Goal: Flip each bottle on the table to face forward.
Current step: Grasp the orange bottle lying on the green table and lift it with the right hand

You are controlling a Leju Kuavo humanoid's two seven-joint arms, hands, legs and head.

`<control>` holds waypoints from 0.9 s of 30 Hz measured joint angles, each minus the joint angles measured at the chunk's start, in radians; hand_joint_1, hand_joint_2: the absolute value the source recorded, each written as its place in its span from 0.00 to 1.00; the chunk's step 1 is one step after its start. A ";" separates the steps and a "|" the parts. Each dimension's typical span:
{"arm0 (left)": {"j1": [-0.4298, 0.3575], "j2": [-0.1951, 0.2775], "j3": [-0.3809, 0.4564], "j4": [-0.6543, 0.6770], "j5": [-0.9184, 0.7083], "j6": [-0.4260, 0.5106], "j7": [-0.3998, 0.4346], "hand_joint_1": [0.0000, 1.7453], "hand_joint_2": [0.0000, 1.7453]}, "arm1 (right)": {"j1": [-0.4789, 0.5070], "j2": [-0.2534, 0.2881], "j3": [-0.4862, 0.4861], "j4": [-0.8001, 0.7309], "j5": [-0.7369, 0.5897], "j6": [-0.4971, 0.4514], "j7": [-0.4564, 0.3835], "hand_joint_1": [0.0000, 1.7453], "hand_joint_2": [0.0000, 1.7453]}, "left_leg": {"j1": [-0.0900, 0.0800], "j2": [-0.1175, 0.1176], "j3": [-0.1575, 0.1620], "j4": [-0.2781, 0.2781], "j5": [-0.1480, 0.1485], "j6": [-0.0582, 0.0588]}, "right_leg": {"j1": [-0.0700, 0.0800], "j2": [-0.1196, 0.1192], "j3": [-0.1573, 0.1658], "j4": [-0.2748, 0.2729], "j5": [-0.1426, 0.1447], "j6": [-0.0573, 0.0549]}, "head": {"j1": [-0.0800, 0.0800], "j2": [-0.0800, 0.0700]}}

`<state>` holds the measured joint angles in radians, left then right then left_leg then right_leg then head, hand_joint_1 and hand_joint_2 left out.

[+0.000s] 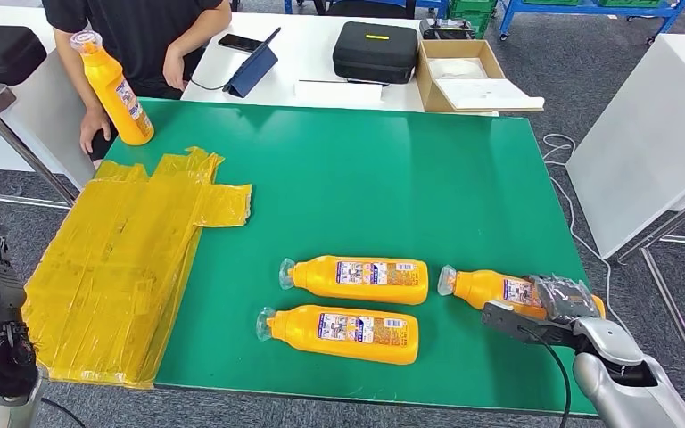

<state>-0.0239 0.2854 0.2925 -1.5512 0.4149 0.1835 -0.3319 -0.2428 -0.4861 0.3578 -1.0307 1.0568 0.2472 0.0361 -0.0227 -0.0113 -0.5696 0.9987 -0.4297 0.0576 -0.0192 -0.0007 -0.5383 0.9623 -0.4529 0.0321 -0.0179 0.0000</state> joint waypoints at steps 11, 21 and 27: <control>-0.015 0.005 -0.018 0.019 0.004 -0.001 0.000 0.00 0.00 | 0.059 0.026 -0.069 -0.066 0.024 0.018 -0.004 1.00 1.00 | 0.000 0.000 0.000 0.000 0.000 0.000 | 0.000 0.000 -0.004 0.000 0.000 0.000 | 0.000 0.000; -0.006 0.018 -0.036 0.036 0.017 -0.026 -0.012 0.00 0.00 | 0.236 0.071 -0.227 -0.360 0.003 0.075 -0.114 1.00 1.00 | 0.000 0.001 -0.010 0.000 0.001 0.000 | 0.000 0.000 -0.002 0.002 0.001 0.001 | 0.000 0.000; 0.029 0.020 -0.036 0.036 0.035 -0.051 -0.023 0.00 0.00 | 0.284 0.076 -0.299 -0.579 -0.036 0.085 -0.135 1.00 1.00 | -0.001 0.001 -0.011 0.000 0.001 0.000 | 0.000 0.001 -0.007 0.001 0.001 0.001 | 0.000 0.000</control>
<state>0.0052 0.3054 0.2565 -1.5156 0.4502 0.1325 -0.3547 0.0412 -0.4096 0.0587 -1.6097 1.0207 0.3322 -0.0992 -0.0232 -0.0101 -0.5811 0.9987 -0.4285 0.0579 -0.0194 -0.0001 -0.5452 0.9637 -0.4522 0.0326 -0.0180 0.0000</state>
